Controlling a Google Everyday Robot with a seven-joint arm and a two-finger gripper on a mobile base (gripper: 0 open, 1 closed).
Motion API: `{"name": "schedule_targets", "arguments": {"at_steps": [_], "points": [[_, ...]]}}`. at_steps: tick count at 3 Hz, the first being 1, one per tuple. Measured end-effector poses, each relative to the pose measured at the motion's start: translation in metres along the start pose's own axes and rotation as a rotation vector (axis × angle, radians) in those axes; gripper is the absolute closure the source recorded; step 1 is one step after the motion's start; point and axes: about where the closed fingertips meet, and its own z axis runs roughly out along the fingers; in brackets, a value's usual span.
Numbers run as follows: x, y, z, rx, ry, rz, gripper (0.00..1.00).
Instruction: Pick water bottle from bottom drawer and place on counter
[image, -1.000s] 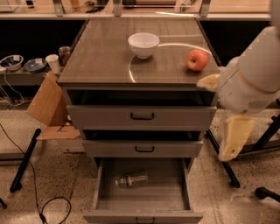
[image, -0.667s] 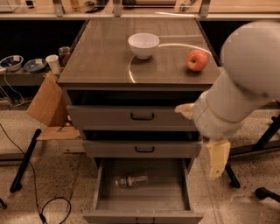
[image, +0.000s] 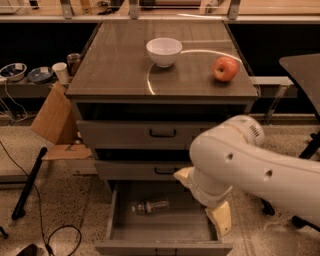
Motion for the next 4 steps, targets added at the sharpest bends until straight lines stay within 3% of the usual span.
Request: {"name": "schedule_targets", "arguments": {"at_steps": [2, 3, 4], "points": [[0.005, 0.010, 0.018, -0.018, 0.022, -0.018, 0.00], [-0.005, -0.005, 0.044, 0.009, -0.013, -0.018, 0.00], [-0.021, -0.029, 0.094, 0.051, -0.061, -0.028, 0.00]]}}
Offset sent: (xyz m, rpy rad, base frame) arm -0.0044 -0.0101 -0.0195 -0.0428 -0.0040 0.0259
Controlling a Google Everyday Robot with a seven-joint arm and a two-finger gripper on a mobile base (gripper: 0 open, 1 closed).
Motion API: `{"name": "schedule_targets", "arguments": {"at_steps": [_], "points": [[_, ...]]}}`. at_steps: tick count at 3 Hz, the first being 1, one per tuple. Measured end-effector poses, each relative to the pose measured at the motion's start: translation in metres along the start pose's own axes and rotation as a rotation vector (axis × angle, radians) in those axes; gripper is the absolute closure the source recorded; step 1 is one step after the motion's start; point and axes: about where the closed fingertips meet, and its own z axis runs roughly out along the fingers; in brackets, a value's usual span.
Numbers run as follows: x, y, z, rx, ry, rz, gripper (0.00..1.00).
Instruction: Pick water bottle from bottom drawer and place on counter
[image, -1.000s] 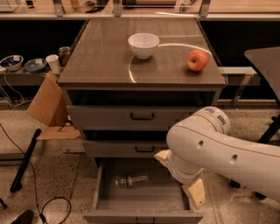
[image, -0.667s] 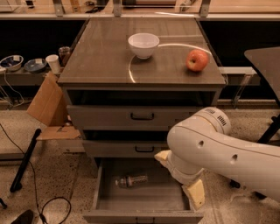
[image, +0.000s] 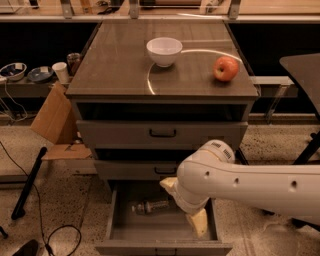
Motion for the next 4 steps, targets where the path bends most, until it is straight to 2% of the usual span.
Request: {"name": "schedule_targets", "arguments": {"at_steps": [1, 2, 3, 4], "points": [[-0.020, -0.038, 0.082, 0.062, -0.058, -0.023, 0.00], [-0.031, -0.064, 0.131, 0.116, -0.090, -0.046, 0.00], [-0.032, -0.093, 0.179, 0.165, -0.119, -0.054, 0.00], [-0.027, -0.110, 0.226, 0.183, -0.144, -0.044, 0.00]]}}
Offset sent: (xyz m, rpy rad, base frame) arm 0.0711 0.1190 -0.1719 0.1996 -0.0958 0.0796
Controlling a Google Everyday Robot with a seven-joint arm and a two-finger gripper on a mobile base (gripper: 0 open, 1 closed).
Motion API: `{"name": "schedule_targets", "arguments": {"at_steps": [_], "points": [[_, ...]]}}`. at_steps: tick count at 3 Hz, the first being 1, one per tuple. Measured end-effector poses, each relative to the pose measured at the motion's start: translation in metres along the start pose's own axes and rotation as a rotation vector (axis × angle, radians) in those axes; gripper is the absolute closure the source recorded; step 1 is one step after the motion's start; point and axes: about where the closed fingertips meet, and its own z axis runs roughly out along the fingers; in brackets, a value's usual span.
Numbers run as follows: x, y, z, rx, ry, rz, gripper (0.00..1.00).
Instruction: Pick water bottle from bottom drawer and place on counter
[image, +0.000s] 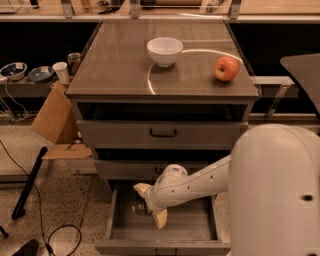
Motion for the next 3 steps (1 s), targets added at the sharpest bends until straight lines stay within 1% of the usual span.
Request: {"name": "schedule_targets", "arguments": {"at_steps": [1, 2, 3], "points": [[0.008, 0.005, 0.054, -0.002, -0.029, 0.024, 0.00], [0.010, 0.003, 0.061, -0.001, -0.026, 0.032, 0.00], [0.028, -0.002, 0.086, 0.017, -0.017, 0.063, 0.00]]}}
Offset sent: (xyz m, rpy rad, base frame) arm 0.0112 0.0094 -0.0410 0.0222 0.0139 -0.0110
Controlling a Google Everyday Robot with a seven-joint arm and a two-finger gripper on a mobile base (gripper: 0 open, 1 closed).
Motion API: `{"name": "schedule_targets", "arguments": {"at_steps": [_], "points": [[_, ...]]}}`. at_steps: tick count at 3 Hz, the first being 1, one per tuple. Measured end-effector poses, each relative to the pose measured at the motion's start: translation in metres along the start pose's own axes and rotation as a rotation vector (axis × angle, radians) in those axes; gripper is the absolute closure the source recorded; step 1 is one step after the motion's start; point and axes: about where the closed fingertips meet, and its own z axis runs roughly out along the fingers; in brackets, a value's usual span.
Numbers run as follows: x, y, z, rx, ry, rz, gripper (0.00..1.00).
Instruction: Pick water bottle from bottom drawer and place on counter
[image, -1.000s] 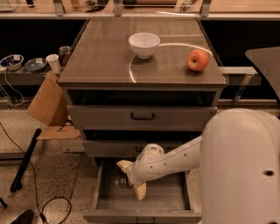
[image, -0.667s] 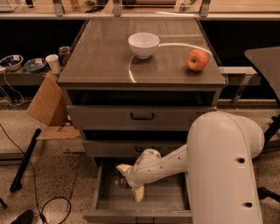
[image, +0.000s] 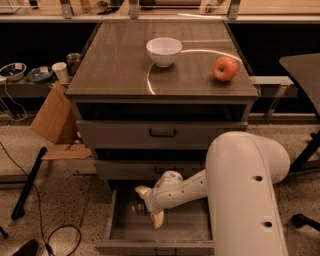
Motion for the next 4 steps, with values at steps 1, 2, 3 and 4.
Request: {"name": "schedule_targets", "arguments": {"at_steps": [1, 2, 3, 4], "points": [[0.026, -0.006, 0.030, 0.029, 0.021, 0.050, 0.00], [0.045, -0.008, 0.064, 0.037, 0.039, 0.100, 0.00], [0.056, -0.009, 0.096, 0.023, 0.056, 0.133, 0.00], [0.060, -0.013, 0.123, 0.007, 0.075, 0.156, 0.00]]}}
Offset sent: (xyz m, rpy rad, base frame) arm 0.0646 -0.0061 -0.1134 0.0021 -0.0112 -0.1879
